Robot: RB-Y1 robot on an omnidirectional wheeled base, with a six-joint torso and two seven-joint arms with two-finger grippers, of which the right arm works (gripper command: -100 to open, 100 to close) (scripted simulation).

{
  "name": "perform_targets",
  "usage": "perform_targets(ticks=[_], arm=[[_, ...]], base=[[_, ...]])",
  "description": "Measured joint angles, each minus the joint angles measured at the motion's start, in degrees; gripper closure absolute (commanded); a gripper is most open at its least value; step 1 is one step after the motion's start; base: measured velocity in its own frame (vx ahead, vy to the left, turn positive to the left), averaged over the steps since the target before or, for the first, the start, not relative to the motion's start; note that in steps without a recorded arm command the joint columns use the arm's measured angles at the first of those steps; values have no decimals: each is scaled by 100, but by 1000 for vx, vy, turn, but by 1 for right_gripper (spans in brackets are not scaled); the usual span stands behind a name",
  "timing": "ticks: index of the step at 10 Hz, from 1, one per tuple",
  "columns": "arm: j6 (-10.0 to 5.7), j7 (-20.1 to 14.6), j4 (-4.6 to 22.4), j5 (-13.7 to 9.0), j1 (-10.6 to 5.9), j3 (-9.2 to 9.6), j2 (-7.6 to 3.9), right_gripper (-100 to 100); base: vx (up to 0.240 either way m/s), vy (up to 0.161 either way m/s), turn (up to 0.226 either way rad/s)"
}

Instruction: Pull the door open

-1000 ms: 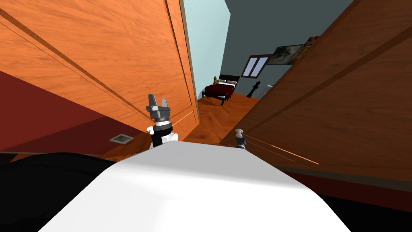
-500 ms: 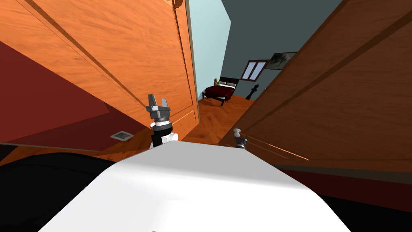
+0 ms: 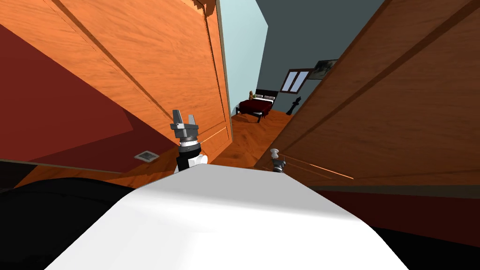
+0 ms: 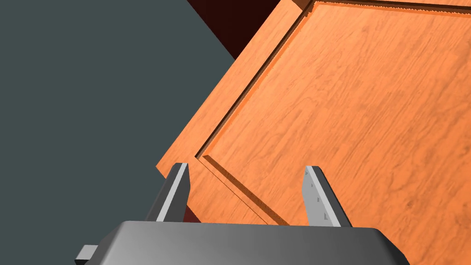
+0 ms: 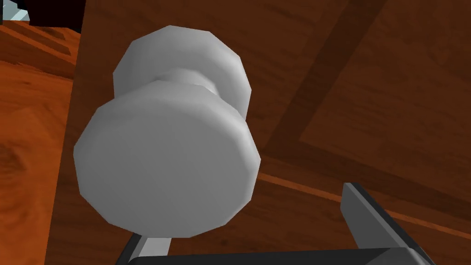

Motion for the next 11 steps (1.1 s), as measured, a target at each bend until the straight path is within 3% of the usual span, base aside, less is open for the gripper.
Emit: perform_targets(ticks=[1, 2, 5, 11], arm=[[53, -107, -197, -42, 38, 55, 117, -100], [52, -203, -281, -53, 39, 105, 161, -100], [25, -649, -270, -187, -59, 198, 262, -100], [211, -1413, -613, -468, -20, 334, 510, -100]], base=[[-48, 23, 80], [-50, 25, 25], [-93, 8, 16], [-96, -7, 15]])
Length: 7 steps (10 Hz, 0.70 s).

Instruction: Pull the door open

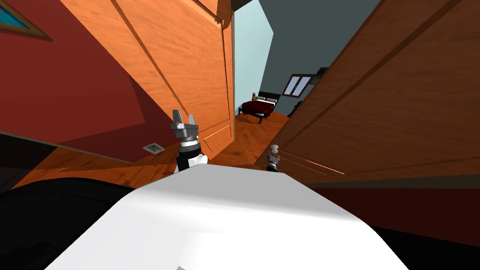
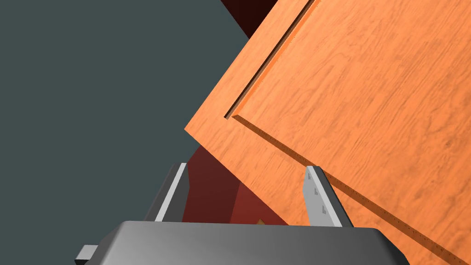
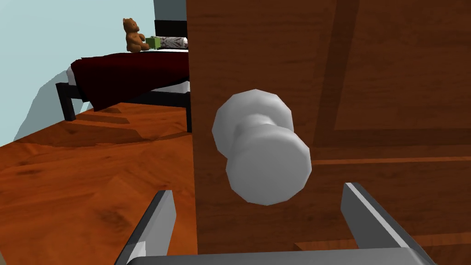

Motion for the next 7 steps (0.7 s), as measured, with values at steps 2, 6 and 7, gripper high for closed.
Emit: perform_targets(ticks=[2, 6, 7], arm=[[55, -190, -99, -77, 5, 37, 90, -100], [-30, -436, 7, -147, 108, -38, -138, -100], [-67, -540, 49, -181, 138, -80, -244, -100]], base=[[-73, -13, 7], [151, -27, 123], [180, -38, 94]])
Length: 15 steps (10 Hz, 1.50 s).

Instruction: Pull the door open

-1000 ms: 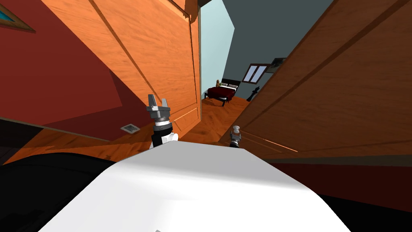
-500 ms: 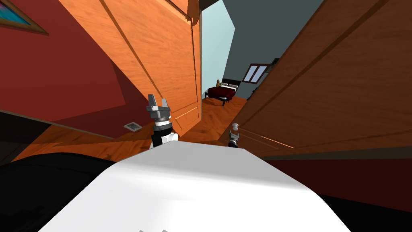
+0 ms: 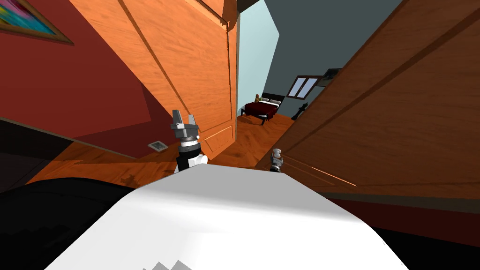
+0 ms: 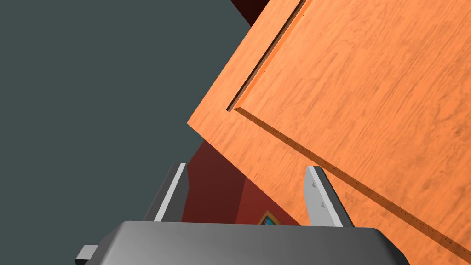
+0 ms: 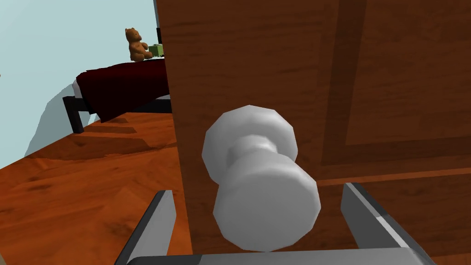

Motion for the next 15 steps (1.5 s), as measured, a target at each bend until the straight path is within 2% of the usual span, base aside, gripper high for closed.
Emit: perform_targets(ticks=[1, 2, 8, 10, 15], arm=[[19, -73, -53, -33, 64, -42, -85, -100], [26, -87, -62, -37, 69, -47, -94, 100], [36, -72, -37, -36, 77, -48, -92, 100], [7, -188, -57, -1, 102, 22, -198, 100], [-84, -671, -45, 158, 298, 386, -509, 100]], base=[[79, -18, 13], [-6, -6, -32], [-32, 2, 21], [-230, -25, 161], [-220, -18, 153]])
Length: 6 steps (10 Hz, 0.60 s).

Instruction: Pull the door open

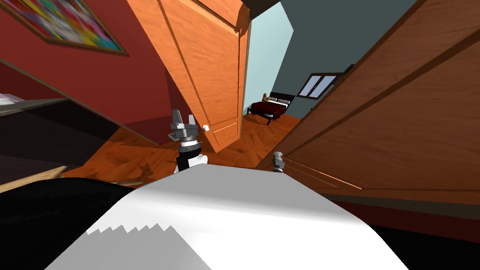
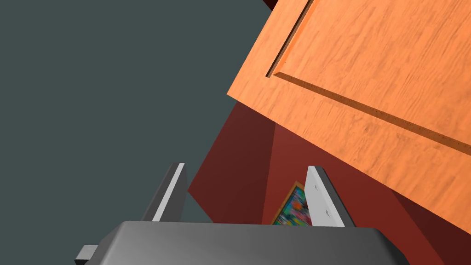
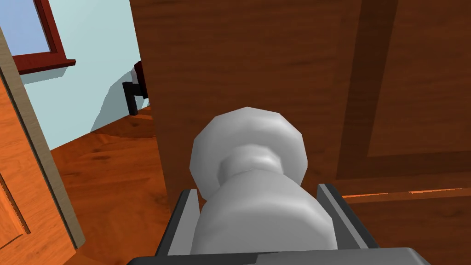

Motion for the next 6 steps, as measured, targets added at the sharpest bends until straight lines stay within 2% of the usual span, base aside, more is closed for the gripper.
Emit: perform_targets(ticks=[3, 4, 5, 6], arm=[[-74, -296, 3, 99, 72, 221, -191, 100], [-82, -367, -26, 130, 95, 290, -225, 100], [-71, -378, -19, 142, 106, 318, -213, 100], [-95, -432, -44, 170, 153, 362, -272, 100]], base=[[-232, -44, 153], [-108, -24, 41], [-151, 21, 117], [-221, -19, 122]])
